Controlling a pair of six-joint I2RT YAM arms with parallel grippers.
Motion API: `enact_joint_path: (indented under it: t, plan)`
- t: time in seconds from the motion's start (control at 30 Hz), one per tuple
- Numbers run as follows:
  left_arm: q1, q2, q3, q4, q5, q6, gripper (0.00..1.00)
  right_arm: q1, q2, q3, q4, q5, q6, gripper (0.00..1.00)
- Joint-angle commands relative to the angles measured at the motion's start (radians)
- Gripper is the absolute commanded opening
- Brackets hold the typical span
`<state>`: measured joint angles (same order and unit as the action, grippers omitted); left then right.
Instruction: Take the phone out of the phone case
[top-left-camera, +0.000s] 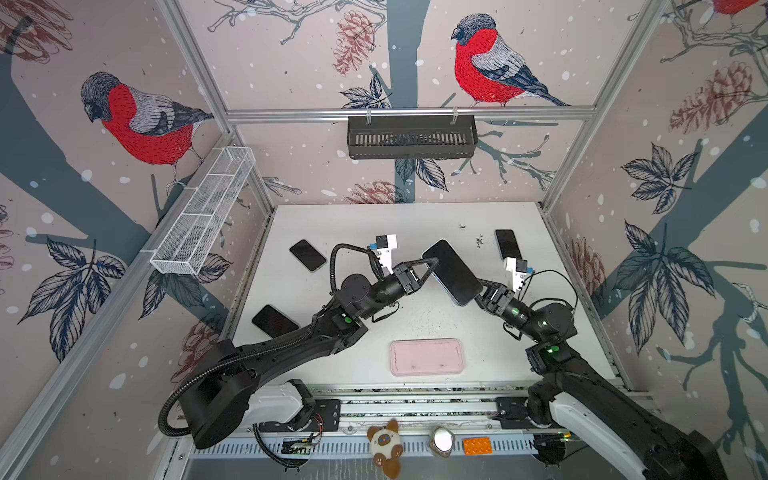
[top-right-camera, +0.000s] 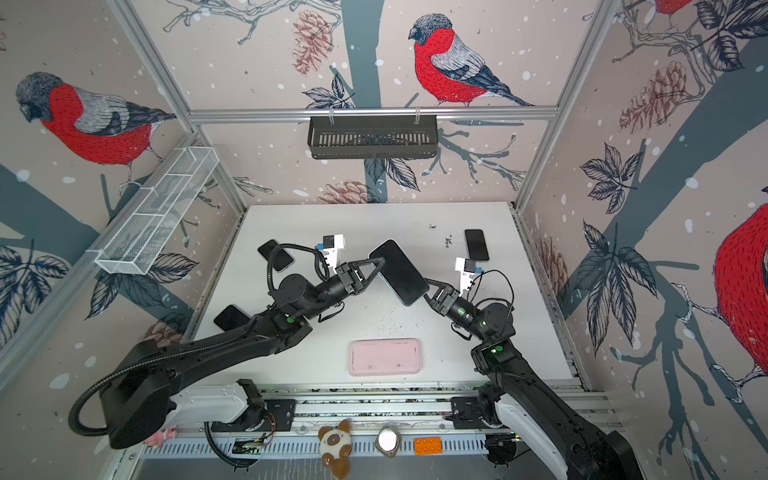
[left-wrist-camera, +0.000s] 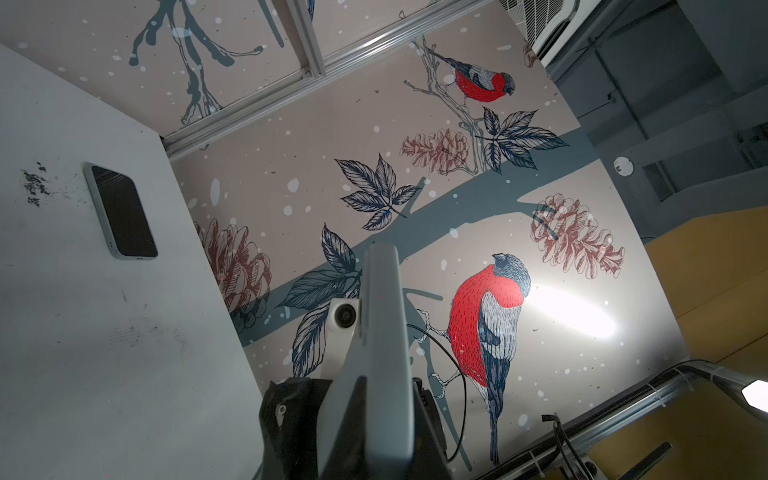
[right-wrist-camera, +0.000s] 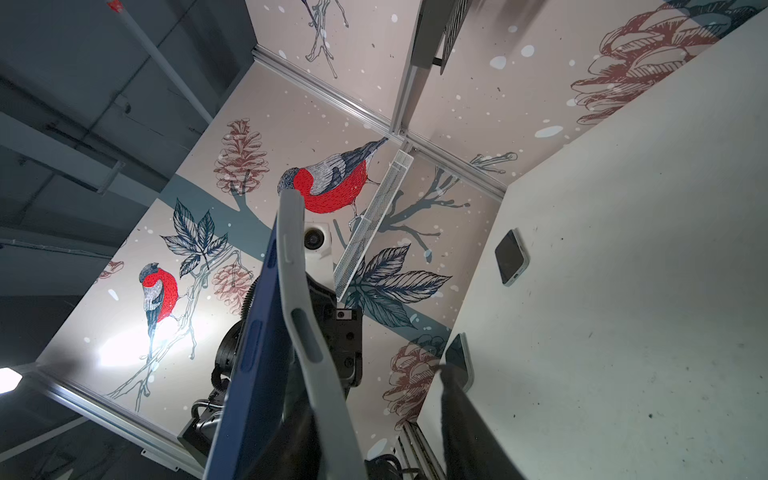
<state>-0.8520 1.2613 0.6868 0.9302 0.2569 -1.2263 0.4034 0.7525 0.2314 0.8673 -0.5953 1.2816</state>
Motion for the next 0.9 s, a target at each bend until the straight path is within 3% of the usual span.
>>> enact_joint_path:
  t: [0.0, 0.3, 0.5, 0.7, 0.87]
  plan:
    - [-0.002, 0.008, 0.013, 0.081, 0.039, -0.011, 0.0, -0.002, -0.011, -0.012, 0.008, -0.006, 0.017, 0.4]
    - [0.006, 0.032, 0.017, 0.015, 0.03, 0.007, 0.0, -0.002, -0.062, -0.054, 0.007, -0.018, 0.045, 0.11]
    - [0.031, 0.075, 0.01, -0.039, 0.008, 0.011, 0.0, -0.001, -0.087, -0.07, -0.017, -0.012, 0.048, 0.03]
    - [0.044, 0.161, 0.021, -0.066, -0.011, 0.027, 0.5, 0.0, -0.094, -0.075, -0.072, 0.005, 0.04, 0.02]
    - [0.047, 0.227, 0.033, -0.075, -0.031, 0.038, 0.7, -0.003, -0.05, -0.063, -0.139, 0.025, 0.021, 0.01]
